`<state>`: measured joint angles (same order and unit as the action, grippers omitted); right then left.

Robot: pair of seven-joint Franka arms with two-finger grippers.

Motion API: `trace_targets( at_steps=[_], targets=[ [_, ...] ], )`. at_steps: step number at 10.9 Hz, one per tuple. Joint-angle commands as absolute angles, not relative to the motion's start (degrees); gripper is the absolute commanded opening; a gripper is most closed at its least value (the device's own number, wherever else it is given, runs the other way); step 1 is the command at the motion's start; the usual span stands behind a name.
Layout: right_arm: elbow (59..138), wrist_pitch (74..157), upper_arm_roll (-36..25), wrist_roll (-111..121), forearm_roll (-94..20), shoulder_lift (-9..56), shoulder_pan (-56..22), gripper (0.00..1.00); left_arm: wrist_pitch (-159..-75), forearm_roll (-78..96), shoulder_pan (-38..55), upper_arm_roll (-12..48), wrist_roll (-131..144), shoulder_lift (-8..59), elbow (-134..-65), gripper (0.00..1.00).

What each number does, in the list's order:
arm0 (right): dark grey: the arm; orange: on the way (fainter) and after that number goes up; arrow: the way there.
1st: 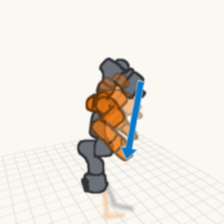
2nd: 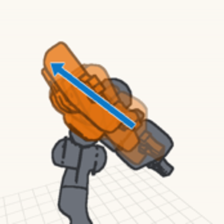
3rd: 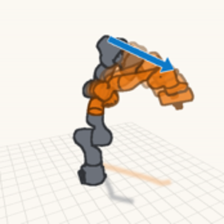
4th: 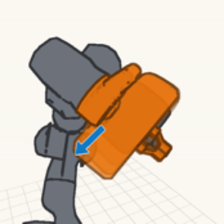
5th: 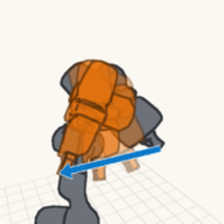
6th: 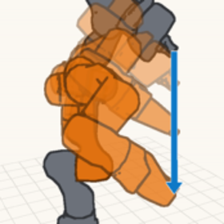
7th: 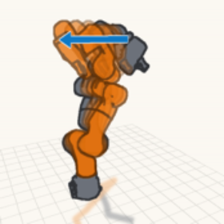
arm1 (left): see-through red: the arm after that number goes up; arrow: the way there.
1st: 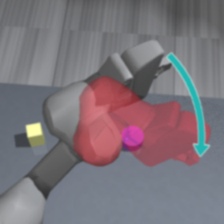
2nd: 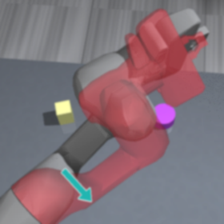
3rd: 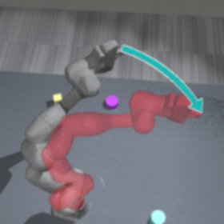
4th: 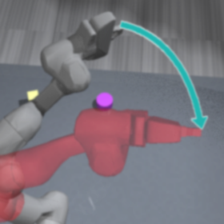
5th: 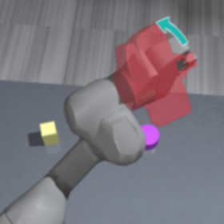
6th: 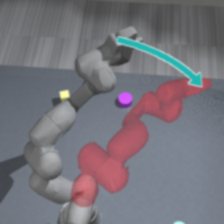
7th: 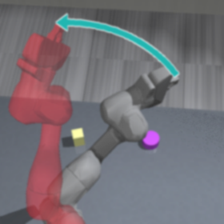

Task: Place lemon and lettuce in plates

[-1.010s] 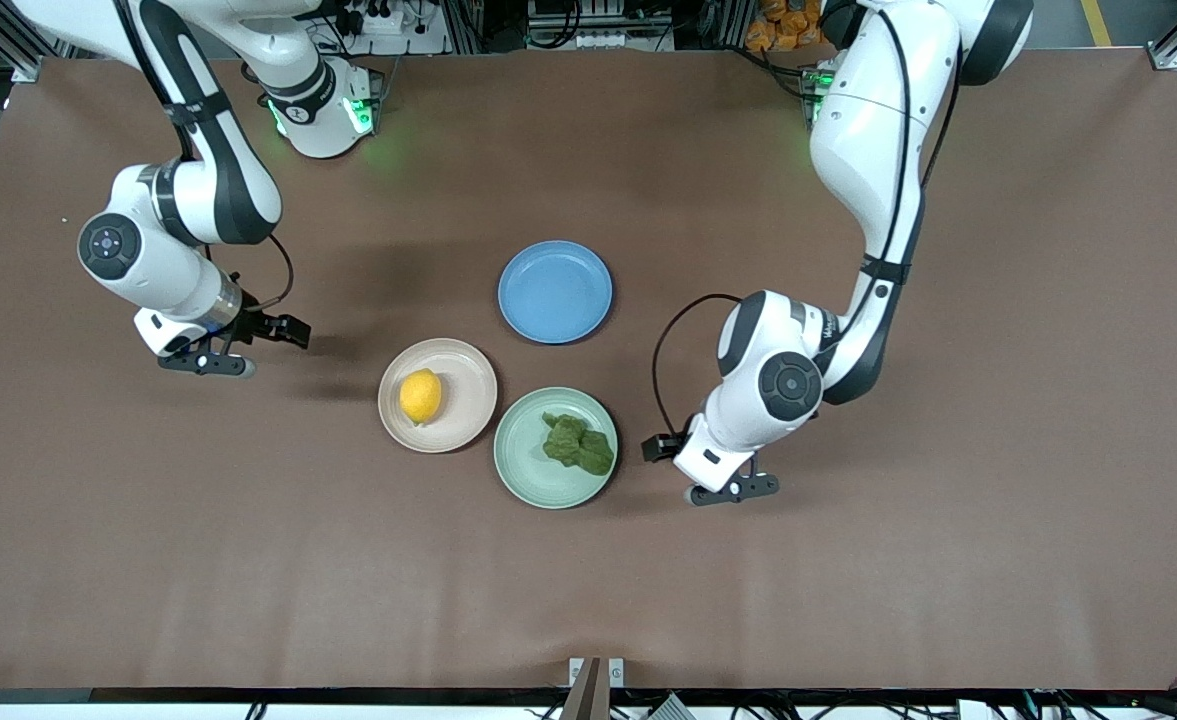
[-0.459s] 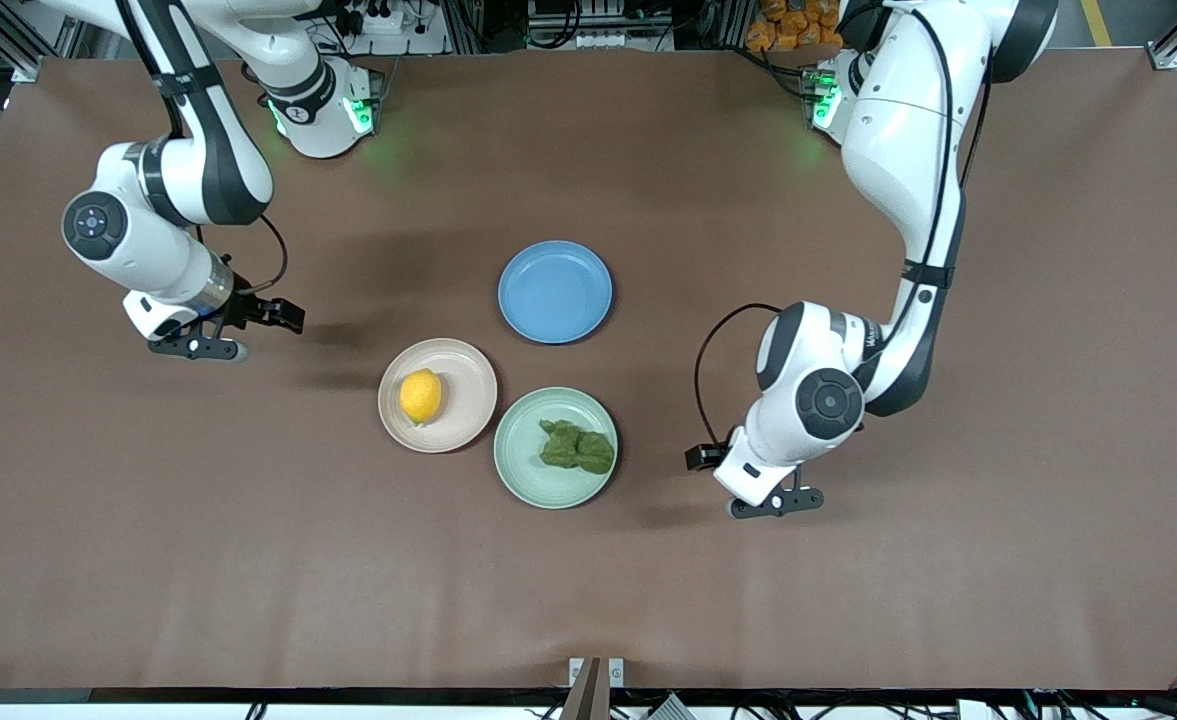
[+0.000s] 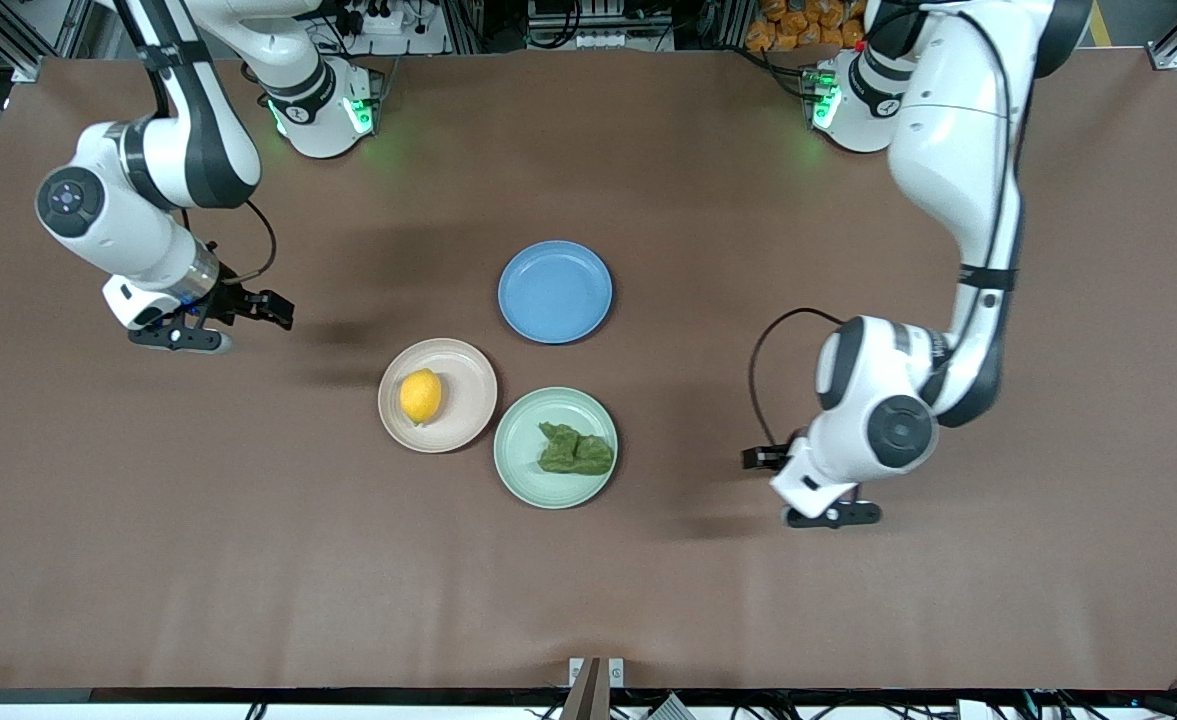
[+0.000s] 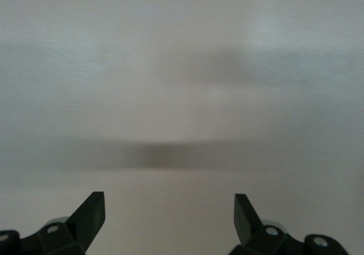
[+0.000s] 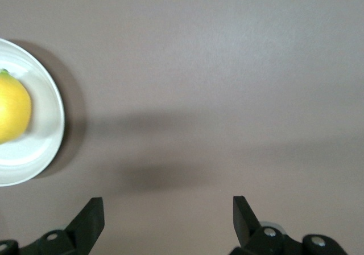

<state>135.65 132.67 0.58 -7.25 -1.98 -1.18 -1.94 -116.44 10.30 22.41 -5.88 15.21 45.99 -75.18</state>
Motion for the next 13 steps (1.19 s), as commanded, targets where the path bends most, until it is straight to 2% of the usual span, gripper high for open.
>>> trace_targets(
  at_steps=[1, 6, 9, 13],
  targets=[
    [132.8, 126.9, 0.8, -7.6, -1.1, -5.4, -0.5, 1.00, -111.8, 4.6, 18.4, -5.5, 11.8, 43.6, -76.3, 1.00],
    [118.5, 107.9, 0.9, -7.6, -1.1, -6.3, 0.6, 1.00, -104.9, 3.6, 14.0, -5.4, 7.8, 37.9, -76.9, 1.00],
    [106.0, 95.8, 0.9, -7.6, -1.0, -5.7, 1.8, 1.00, -100.6, 3.8, 13.3, -5.4, 7.7, 32.0, -77.3, 1.00],
    [93.9, 87.9, 0.9, -7.7, -0.9, -5.5, 2.0, 1.00, -96.3, 4.0, 12.9, -5.4, 7.7, 24.9, -77.3, 1.00]
  ],
)
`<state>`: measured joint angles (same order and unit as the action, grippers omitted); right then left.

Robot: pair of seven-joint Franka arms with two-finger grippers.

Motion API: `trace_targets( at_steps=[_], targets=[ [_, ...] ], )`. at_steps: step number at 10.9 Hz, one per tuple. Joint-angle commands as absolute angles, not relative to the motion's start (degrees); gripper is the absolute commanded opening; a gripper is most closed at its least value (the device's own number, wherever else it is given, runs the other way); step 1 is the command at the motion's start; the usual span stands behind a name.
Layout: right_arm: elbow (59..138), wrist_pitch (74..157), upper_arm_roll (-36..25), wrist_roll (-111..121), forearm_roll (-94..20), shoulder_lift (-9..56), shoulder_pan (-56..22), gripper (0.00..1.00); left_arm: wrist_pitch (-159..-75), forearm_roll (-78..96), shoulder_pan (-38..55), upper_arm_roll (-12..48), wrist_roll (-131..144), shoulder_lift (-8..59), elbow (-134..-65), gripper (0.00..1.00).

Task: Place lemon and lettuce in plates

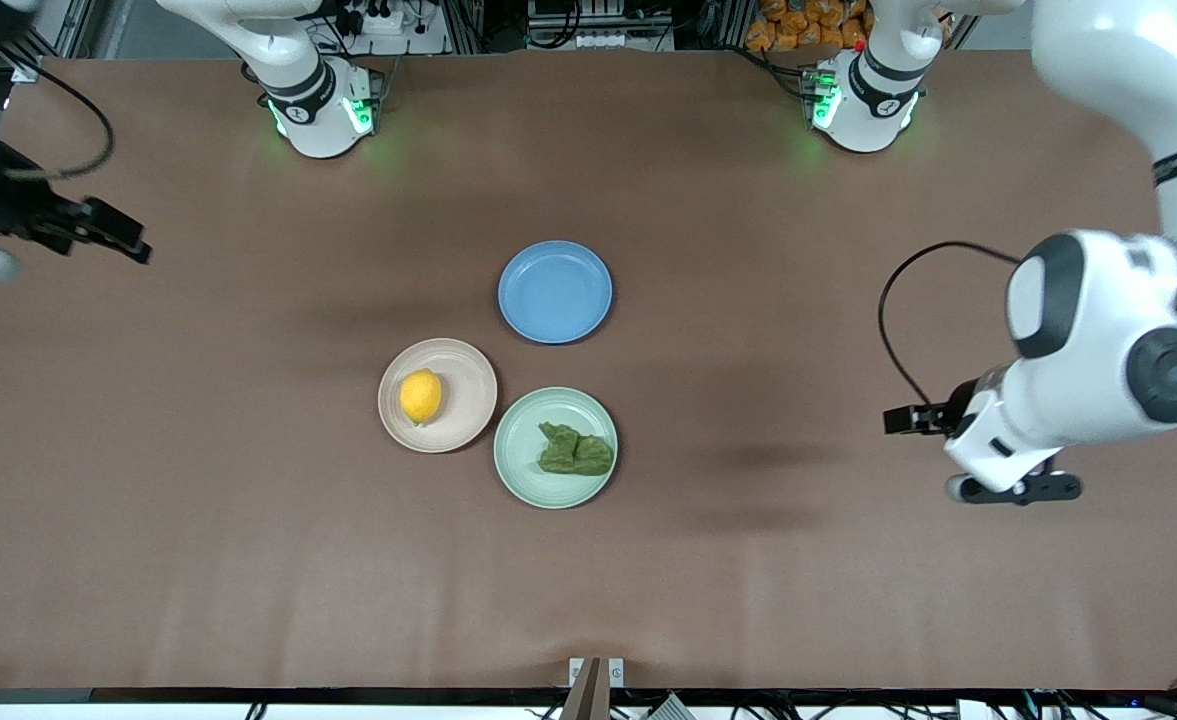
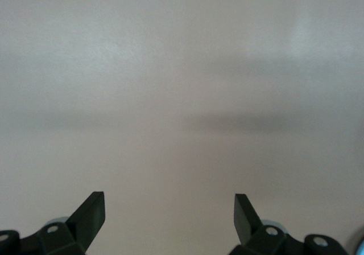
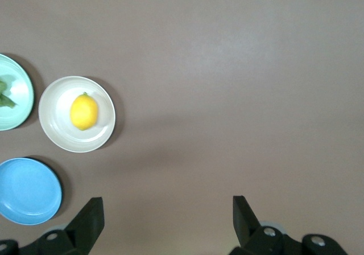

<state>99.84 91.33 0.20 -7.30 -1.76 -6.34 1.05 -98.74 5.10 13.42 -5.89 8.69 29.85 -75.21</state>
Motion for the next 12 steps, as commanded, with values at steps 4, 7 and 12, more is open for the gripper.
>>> trace_targets(
  at_steps=[4, 7, 12],
  targets=[
    [89.4, 86.3, 0.9, -7.2, -0.9, -5.0, 3.2, 1.00, -91.4, 4.0, 12.9, -5.4, 7.8, 19.0, -77.3, 1.00],
    [88.9, 86.4, 0.9, -7.5, -0.8, -3.7, 3.3, 1.00, -88.5, 4.0, 12.0, -5.4, 8.3, 15.0, -77.5, 1.00],
    [86.0, 86.4, 0.9, -7.1, -1.1, -1.1, 4.3, 1.00, -86.4, 4.0, 10.6, -5.4, 9.0, 12.0, -77.5, 1.00]
  ],
)
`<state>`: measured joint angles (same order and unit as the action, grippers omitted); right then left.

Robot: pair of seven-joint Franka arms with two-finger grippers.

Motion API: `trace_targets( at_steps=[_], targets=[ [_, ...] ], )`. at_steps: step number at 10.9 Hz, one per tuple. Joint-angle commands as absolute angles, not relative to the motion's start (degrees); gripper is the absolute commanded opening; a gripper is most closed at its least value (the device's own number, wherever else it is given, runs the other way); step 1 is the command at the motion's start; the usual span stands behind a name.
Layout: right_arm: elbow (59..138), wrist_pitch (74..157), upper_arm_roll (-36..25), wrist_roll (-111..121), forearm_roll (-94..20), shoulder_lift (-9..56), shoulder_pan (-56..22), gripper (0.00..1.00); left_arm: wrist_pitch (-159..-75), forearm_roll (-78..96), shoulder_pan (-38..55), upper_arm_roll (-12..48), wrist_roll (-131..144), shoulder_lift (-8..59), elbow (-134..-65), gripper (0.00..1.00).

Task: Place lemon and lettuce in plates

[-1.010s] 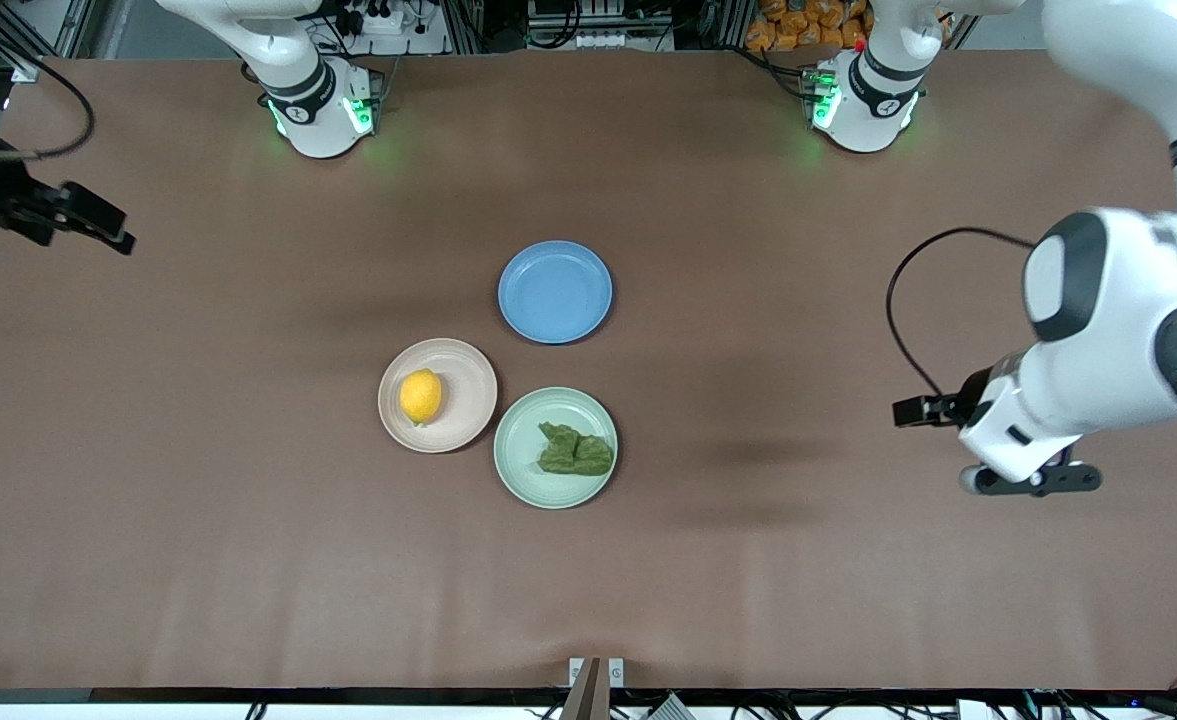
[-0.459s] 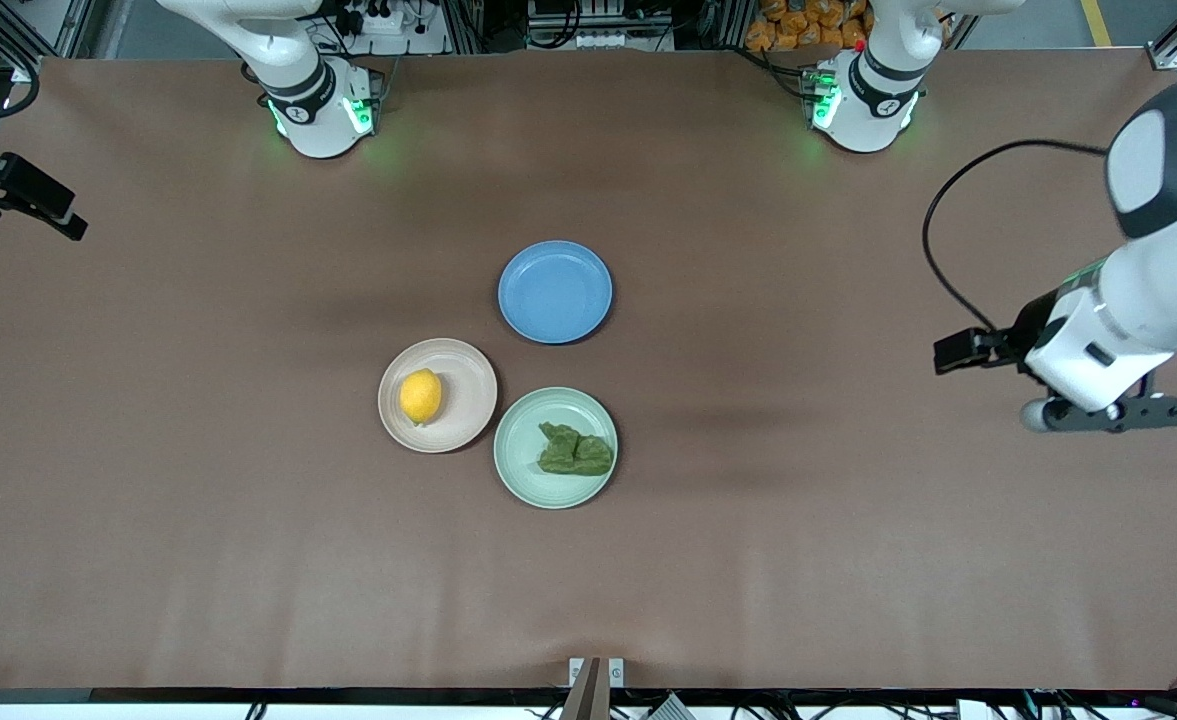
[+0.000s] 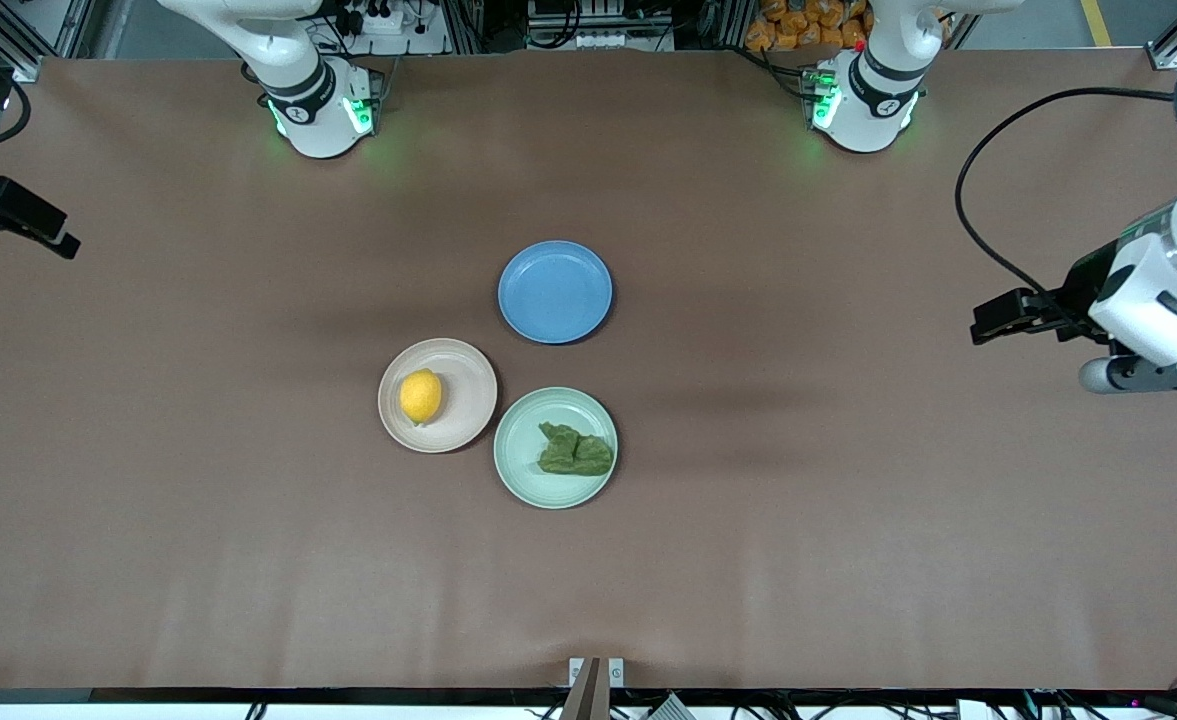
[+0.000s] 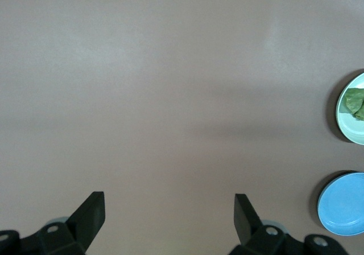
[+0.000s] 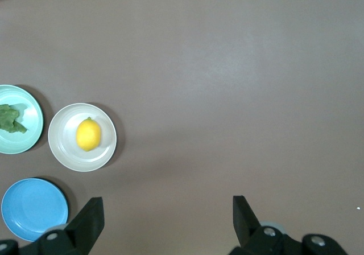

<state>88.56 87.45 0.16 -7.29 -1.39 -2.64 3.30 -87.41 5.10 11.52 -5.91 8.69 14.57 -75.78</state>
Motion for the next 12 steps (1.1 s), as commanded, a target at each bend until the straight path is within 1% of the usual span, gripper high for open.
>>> trace_targets(
  at_steps=[1, 5, 8, 12],
  targets=[
    [86.0, 86.4, 0.9, -7.1, -1.1, -1.1, 4.3, 1.00, -86.4, 4.0, 10.5, -5.4, 9.0, 11.6, -77.6, 1.00],
    [86.2, 86.3, 1.0, -6.6, -0.9, -1.1, 3.8, 1.00, -86.4, 3.8, 10.5, -5.5, 9.1, 10.4, -77.5, 1.00],
    [86.2, 86.3, 1.4, -3.4, 3.0, -1.1, 2.7, 1.00, -86.3, 3.7, 9.8, -5.9, 9.4, 10.0, -77.5, 1.00],
    [86.3, 86.1, 1.3, -3.7, 2.6, -1.1, 3.2, 1.00, -85.5, 3.7, 9.5, -5.9, 9.6, 8.8, -77.5, 1.00]
  ],
)
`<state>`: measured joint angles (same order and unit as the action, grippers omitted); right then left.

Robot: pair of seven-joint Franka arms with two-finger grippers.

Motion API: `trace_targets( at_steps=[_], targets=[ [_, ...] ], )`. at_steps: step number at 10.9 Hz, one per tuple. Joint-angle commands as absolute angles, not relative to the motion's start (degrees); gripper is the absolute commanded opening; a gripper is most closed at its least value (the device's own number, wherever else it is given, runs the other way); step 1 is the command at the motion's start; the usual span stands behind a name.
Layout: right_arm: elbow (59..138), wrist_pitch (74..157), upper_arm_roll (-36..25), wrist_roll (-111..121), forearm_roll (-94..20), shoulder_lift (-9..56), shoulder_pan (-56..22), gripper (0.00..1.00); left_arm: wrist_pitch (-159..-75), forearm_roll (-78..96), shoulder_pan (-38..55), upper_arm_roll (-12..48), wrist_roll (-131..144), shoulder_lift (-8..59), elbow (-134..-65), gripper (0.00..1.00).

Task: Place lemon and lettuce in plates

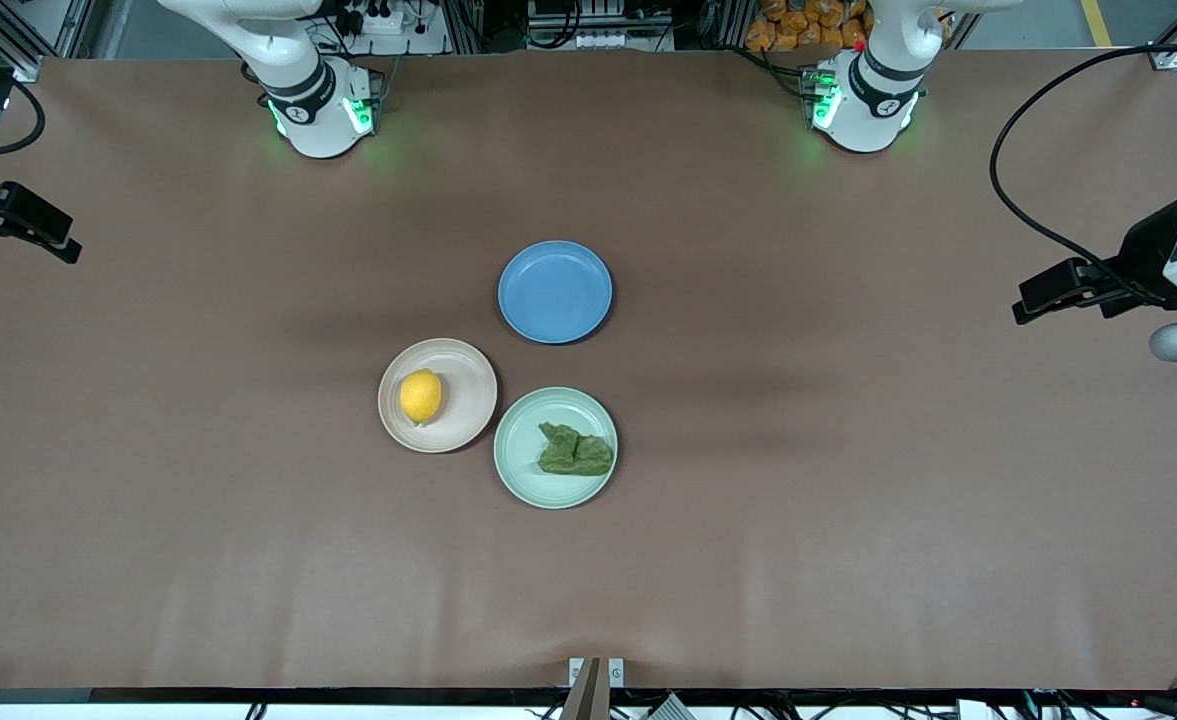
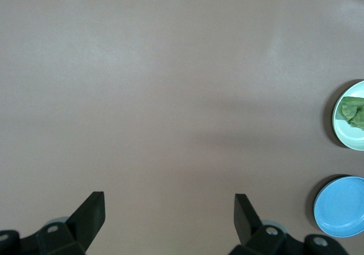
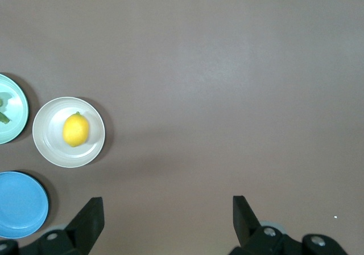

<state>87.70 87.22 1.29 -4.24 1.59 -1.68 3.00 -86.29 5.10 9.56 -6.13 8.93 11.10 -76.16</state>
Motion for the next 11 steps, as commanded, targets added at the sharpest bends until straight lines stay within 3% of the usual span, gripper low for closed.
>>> trace_targets(
  at_steps=[1, 7, 11],
  targets=[
    [86.4, 86.0, 1.2, -3.7, 2.5, -1.1, 3.3, 1.00, -85.5, 3.7, 9.5, -5.8, 9.6, 8.5, -77.4, 1.00],
    [86.4, 85.3, 1.1, -3.7, 2.4, -1.1, 3.4, 1.00, -85.5, 3.8, 6.3, -0.6, 9.8, 7.8, -77.3, 1.00],
    [86.6, 85.3, 1.0, -3.8, -0.2, -1.1, 4.9, 1.00, -85.3, 3.8, 6.2, -0.5, 8.9, 8.1, -77.9, 1.00]
  ],
)
